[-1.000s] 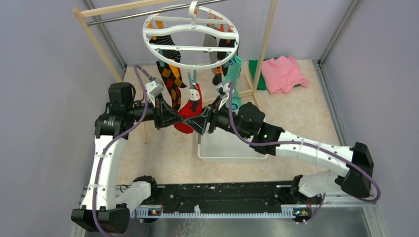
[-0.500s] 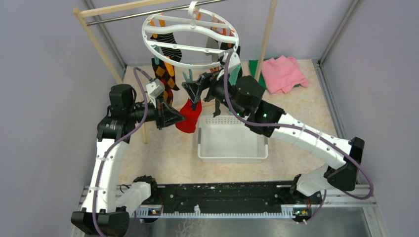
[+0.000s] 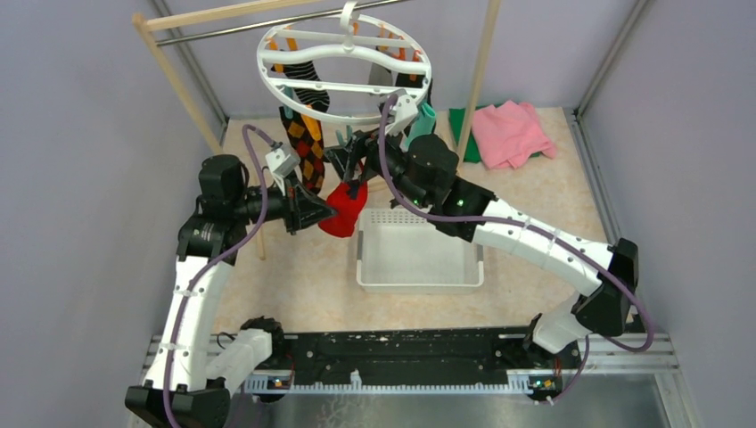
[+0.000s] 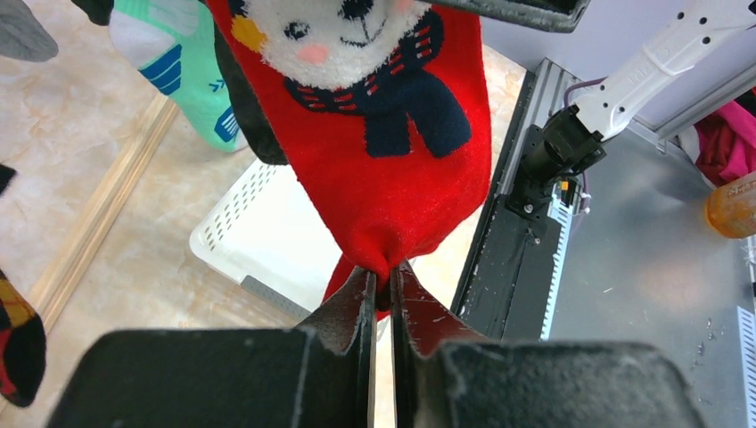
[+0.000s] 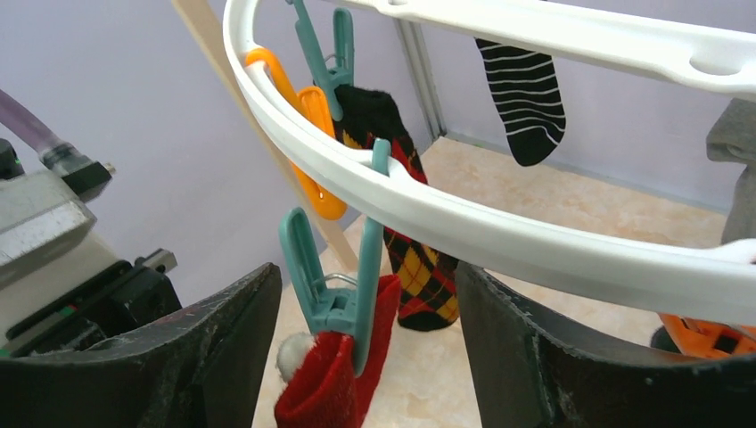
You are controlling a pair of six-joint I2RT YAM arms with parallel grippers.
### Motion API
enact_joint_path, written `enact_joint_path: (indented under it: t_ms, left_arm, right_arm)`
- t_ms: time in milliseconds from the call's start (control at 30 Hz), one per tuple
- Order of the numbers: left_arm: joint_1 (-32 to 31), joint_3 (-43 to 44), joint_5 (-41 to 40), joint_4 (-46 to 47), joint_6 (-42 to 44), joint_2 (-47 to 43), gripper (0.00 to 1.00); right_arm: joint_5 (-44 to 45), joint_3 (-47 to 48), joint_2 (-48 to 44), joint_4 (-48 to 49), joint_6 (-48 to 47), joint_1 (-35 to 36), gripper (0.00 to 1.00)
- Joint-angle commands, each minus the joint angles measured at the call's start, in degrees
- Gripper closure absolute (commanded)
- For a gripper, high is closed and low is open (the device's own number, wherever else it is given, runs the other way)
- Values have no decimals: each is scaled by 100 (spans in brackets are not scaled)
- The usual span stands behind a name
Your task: Remove the socks clipped to the hanger
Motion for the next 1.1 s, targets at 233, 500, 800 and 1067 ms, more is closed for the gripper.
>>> enact_joint_path:
  t_ms: [233, 500, 800, 1067]
  left_arm:
    - [-286, -157, -561, 454, -137, -32, 95]
    - [-421, -265, -984, 500, -109, 18, 99]
    - [-1383, -899, -1566, 586, -191, -38, 100]
    - [-1729, -1105, -1810, 531, 104, -13, 100]
  right_arm:
    - [199, 227, 27, 859, -1, 8, 41]
    - [184, 40, -85, 843, 7, -14, 95]
    - [79, 21, -121, 711, 123, -45, 100]
    - [92, -28, -180, 514, 137, -64, 100]
